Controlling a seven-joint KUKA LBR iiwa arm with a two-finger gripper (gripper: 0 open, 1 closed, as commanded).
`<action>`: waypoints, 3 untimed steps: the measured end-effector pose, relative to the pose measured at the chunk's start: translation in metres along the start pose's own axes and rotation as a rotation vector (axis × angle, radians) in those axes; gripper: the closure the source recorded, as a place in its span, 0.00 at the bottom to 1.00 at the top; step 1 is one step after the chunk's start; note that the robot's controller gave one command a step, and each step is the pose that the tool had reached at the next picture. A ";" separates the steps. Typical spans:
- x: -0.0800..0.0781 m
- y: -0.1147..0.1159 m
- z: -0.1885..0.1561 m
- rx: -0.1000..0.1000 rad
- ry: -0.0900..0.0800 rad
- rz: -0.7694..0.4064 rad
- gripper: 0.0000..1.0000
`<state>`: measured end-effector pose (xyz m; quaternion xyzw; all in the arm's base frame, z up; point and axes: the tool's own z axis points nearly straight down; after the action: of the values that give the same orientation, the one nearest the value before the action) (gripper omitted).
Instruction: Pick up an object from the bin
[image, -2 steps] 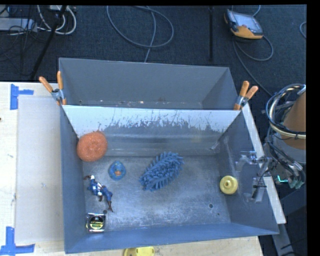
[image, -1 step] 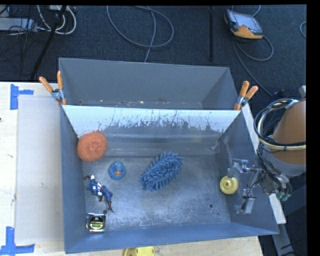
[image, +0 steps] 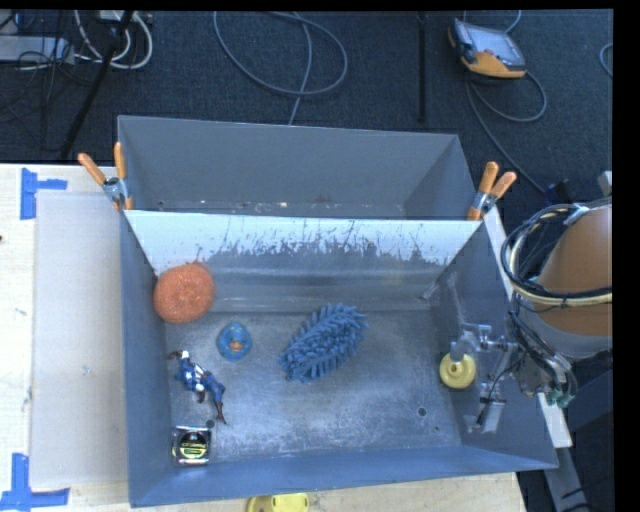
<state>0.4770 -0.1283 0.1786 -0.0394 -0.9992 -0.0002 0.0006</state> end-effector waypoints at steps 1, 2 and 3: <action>-0.002 0.009 -0.032 0.000 0.003 -0.169 0.00; -0.005 0.045 -0.007 0.000 0.001 0.148 1.00; -0.005 0.045 -0.007 0.000 0.001 0.146 0.00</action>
Offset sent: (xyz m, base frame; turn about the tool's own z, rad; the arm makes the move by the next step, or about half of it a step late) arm 0.0081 0.0432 0.0078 0.1510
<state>0.4851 -0.0840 0.1854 -0.1122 -0.9937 -0.0001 0.0012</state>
